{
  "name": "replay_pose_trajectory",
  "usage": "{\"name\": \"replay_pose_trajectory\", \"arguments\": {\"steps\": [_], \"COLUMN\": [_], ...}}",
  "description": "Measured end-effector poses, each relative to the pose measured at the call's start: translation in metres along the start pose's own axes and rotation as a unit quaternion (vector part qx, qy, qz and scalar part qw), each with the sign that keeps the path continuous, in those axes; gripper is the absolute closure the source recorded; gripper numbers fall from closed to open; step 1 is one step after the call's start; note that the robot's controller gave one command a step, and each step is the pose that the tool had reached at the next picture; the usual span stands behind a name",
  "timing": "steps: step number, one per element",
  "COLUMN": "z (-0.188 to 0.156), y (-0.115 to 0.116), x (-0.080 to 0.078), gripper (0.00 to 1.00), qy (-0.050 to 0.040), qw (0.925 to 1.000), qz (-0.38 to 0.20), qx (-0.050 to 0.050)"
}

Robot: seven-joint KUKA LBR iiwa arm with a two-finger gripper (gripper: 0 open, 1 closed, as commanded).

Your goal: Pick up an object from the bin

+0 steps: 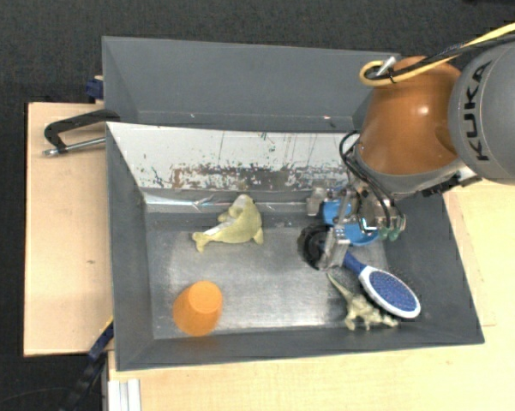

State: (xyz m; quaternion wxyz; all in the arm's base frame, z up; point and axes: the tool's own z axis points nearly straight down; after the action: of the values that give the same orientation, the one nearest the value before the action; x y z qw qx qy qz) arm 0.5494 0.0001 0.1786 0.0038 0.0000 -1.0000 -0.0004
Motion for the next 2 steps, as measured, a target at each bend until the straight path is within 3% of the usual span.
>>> {"name": "replay_pose_trajectory", "arguments": {"steps": [1, 2], "z": [0.109, 0.108], "y": [-0.055, -0.065], "x": [-0.002, 0.017], "gripper": [0.0, 0.0], "qy": [-0.0042, -0.0036], "qw": [0.9876, 0.9507], "qz": [0.157, 0.31], "qx": [-0.002, -0.002]}}
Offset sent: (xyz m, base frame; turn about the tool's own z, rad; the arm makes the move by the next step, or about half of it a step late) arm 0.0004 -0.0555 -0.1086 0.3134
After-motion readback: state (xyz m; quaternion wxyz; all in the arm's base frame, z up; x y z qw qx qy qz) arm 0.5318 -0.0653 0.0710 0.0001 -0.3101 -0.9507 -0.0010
